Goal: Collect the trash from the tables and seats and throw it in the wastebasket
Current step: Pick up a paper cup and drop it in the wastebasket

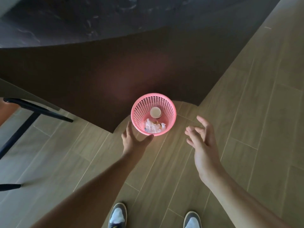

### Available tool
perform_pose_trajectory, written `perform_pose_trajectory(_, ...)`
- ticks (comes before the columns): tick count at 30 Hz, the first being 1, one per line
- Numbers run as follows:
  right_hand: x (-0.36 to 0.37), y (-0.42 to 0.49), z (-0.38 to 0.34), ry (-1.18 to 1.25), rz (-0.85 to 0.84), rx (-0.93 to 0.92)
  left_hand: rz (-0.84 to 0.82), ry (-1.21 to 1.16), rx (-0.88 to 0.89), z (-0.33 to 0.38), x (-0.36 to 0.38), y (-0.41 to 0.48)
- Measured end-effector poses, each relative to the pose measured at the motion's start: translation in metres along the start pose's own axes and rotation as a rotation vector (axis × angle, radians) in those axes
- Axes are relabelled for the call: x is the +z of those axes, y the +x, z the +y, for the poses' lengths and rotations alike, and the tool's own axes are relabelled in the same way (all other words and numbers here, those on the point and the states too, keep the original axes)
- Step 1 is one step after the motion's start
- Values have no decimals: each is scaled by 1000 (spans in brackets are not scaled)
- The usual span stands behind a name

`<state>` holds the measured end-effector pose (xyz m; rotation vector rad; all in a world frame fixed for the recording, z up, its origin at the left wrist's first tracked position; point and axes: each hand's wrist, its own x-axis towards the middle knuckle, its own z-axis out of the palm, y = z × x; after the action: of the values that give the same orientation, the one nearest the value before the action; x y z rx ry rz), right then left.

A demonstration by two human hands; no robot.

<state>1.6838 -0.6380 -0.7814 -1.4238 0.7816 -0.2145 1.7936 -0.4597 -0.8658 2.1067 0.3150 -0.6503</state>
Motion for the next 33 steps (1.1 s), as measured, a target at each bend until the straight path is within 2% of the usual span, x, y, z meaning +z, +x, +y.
perform_pose_trajectory(4,-3,-7,-3,15,6,-1,-34,31,-92,-32,-5,-34)
perform_pose_trajectory(7,-4,-14,-13,5,5,-11,-45,10,-78,-33,-10,-52)
perform_pose_trajectory(10,-6,-20,-24,-6,-2,-30,-53,-51,7,-18,-18,-67)
perform_pose_trajectory(16,-4,-40,-55,-18,-30,-67,-43,-325,277,35,-42,-103)
perform_pose_trajectory(21,-7,-58,-88,-9,-73,-97,-63,-511,367,75,-62,-150)
perform_pose_trajectory(33,-36,-147,-186,77,-91,-237,27,-576,493,132,-118,-286)
